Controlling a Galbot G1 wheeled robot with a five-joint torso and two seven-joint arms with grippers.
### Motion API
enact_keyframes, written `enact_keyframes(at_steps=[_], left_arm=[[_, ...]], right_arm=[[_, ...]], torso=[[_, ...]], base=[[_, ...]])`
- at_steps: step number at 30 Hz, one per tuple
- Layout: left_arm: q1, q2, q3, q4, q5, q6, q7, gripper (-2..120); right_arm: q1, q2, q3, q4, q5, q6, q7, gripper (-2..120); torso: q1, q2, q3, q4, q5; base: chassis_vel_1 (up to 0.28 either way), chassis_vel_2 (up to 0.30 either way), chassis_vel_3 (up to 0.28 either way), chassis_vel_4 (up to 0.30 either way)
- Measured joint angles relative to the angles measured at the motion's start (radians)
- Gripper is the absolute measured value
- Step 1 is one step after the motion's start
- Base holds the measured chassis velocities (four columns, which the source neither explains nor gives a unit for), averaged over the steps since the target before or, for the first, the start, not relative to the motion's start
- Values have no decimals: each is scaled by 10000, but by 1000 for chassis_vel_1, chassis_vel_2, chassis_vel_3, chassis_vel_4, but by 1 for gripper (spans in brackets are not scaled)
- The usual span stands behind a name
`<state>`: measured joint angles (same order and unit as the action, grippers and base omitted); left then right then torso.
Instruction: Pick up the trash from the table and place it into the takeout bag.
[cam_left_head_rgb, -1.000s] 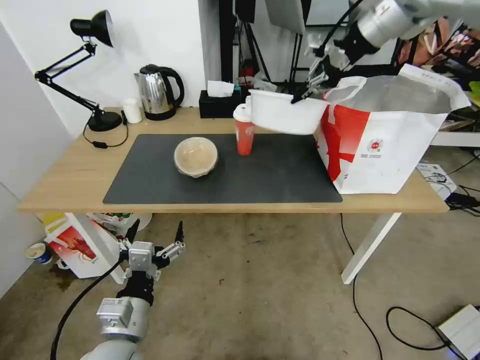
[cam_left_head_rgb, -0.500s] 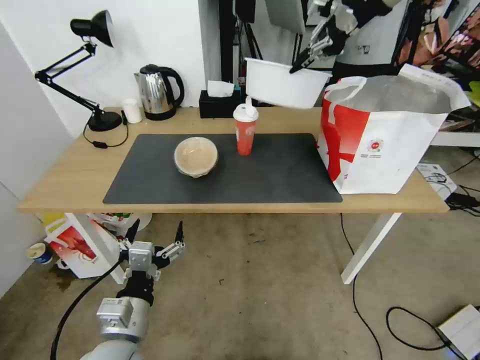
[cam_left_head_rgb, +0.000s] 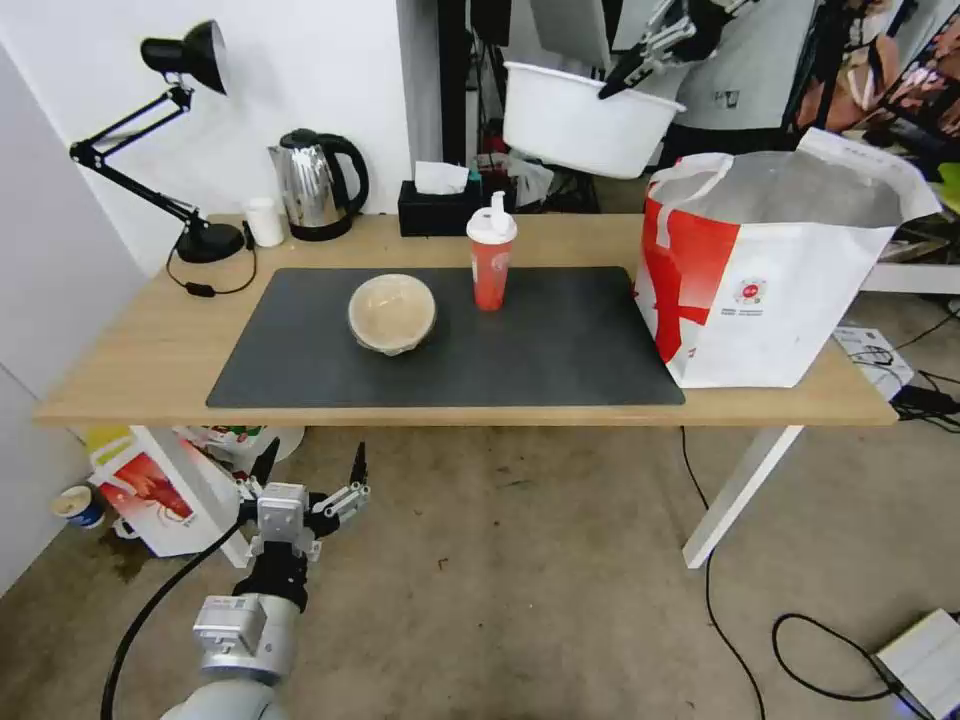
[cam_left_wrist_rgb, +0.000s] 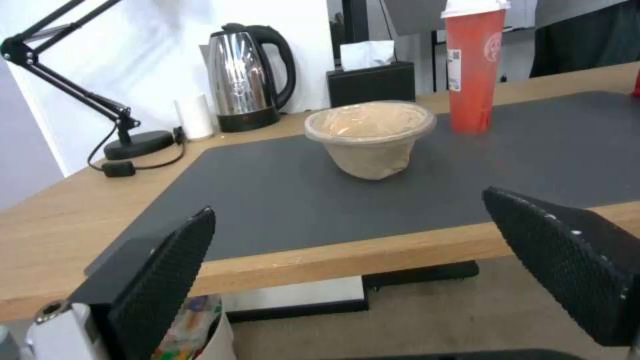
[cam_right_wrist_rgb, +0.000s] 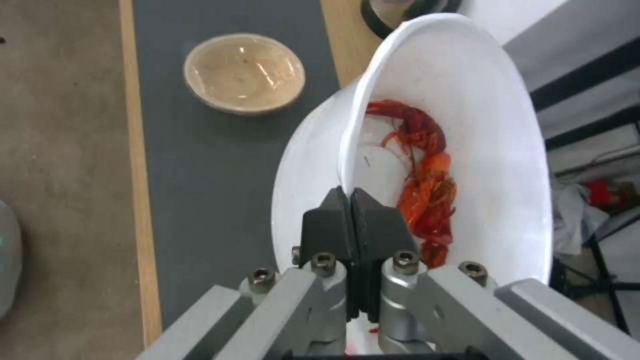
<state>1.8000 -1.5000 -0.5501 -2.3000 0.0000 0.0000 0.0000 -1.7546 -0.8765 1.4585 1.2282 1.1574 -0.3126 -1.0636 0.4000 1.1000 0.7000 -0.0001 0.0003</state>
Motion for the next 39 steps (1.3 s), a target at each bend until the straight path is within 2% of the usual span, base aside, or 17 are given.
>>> enact_keyframes(at_steps=[39], left_arm=[[0, 0, 0, 0, 0, 0, 0, 100]], right_arm=[[464, 2494, -900, -663, -1499, 600, -223, 0]], torso=[[0, 0, 0, -1, -1]], base=[[0, 0, 0, 0]])
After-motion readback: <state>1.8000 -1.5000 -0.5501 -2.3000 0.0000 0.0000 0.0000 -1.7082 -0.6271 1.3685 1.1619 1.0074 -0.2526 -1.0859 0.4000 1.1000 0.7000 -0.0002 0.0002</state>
